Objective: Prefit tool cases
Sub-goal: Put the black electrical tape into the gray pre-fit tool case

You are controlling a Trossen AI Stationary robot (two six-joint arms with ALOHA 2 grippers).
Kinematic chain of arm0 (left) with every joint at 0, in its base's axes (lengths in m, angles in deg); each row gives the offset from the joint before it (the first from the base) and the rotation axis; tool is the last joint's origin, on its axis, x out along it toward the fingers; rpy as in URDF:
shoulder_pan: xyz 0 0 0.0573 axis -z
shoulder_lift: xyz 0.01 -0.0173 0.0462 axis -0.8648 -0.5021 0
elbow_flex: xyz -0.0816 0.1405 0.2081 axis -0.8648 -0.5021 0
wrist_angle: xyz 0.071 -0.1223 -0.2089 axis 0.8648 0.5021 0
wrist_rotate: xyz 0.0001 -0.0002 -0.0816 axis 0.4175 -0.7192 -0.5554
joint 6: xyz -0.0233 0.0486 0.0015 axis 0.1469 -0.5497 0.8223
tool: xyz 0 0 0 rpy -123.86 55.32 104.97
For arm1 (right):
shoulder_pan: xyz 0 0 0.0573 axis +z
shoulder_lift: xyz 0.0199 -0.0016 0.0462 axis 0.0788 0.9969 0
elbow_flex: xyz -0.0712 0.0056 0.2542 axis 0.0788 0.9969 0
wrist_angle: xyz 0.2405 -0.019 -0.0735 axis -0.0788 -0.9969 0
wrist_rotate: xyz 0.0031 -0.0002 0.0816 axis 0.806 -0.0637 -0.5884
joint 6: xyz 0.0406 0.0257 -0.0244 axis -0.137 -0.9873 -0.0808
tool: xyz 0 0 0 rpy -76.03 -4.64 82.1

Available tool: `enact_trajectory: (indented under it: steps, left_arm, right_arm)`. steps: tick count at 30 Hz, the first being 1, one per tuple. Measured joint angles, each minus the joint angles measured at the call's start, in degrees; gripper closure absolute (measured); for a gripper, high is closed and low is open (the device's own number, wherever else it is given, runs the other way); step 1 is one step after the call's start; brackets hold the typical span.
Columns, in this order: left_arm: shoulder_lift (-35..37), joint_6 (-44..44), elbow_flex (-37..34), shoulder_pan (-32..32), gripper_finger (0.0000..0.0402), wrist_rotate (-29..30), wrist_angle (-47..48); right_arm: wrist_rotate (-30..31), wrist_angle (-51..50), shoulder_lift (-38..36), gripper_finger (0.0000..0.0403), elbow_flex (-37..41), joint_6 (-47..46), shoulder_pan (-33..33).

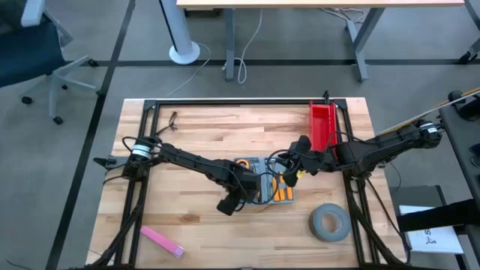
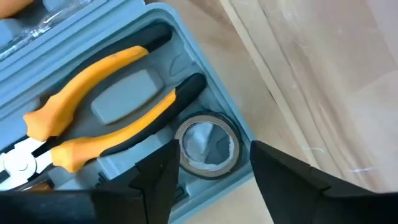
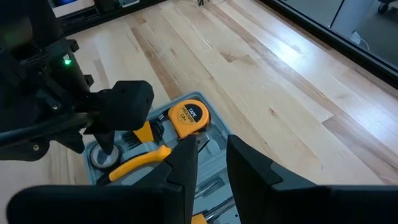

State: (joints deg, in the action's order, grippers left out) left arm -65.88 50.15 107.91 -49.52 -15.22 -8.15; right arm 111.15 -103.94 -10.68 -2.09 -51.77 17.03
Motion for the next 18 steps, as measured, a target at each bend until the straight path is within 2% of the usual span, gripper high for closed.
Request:
enact_trajectory:
  steps: [9, 18]
  left_arm:
    - [-0.02, -0.4, 0.0, -0.4, 0.0223, 0.0, -0.04]
    - [-1.01, 0.06, 0.0, -0.5, 0.024, -1.36, -0.77]
  right_arm:
    - [0.03, 0.3, 0.0, 0.0349, 0.0, -0.02, 0.0]
    - [0.03, 0.3, 0.0, 0.0332, 0.0, -0.02, 0.0]
